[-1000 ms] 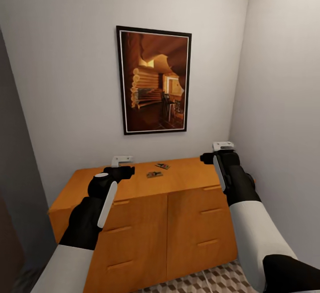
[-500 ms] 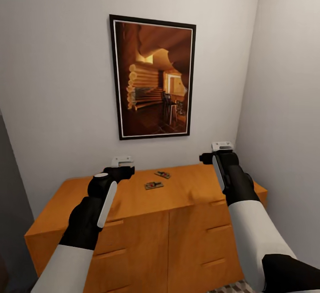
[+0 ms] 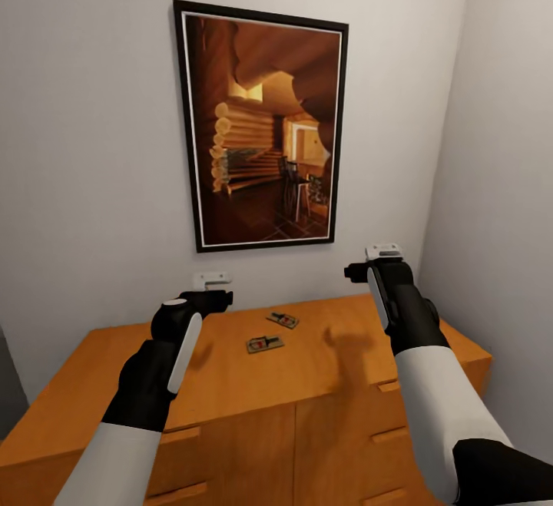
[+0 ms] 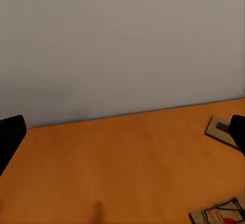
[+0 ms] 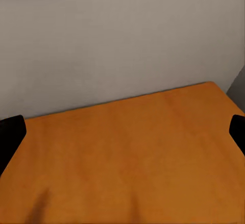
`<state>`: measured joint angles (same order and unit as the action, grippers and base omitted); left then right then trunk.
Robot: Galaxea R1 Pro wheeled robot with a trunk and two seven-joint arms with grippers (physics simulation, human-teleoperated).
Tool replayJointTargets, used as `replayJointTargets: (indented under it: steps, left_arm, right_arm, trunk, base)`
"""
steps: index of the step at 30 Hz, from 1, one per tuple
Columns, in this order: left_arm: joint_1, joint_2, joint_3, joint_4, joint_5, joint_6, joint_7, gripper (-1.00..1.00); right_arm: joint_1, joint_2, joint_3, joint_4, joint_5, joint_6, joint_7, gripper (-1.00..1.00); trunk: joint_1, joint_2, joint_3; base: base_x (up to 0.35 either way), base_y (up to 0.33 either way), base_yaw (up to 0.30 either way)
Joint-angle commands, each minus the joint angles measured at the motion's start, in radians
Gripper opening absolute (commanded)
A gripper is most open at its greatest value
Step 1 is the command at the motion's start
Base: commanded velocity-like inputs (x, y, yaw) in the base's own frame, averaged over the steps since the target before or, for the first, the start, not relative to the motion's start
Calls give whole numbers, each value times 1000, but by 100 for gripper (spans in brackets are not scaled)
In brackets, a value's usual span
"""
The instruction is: Take the four mousetraps from the cabinet in the bathroom and place them on the bathroom floor. Make sure all four end up on the same floor surface, and ensure that at least two of them are either under or directly next to the same bathroom sink.
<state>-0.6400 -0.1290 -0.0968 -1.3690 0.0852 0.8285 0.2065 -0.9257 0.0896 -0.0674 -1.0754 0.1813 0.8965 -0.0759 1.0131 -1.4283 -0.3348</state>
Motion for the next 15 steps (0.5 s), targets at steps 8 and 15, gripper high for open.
replayJointTargets:
  steps: [8, 15]
  left_arm:
    - [-1, 0, 4, -1, 9, 22, 8, 100]
    - [-1, 1, 5, -1, 8, 24, 8, 100]
  right_arm:
    - [-1, 1, -1, -1, 4, 5, 2, 100]
    - [-1, 1, 37, 9, 10, 5, -1, 100]
  trunk:
    - [0, -1, -1]
    - [0, -1, -1]
  base:
    - [80, 0, 0]
    - [8, 0, 0]
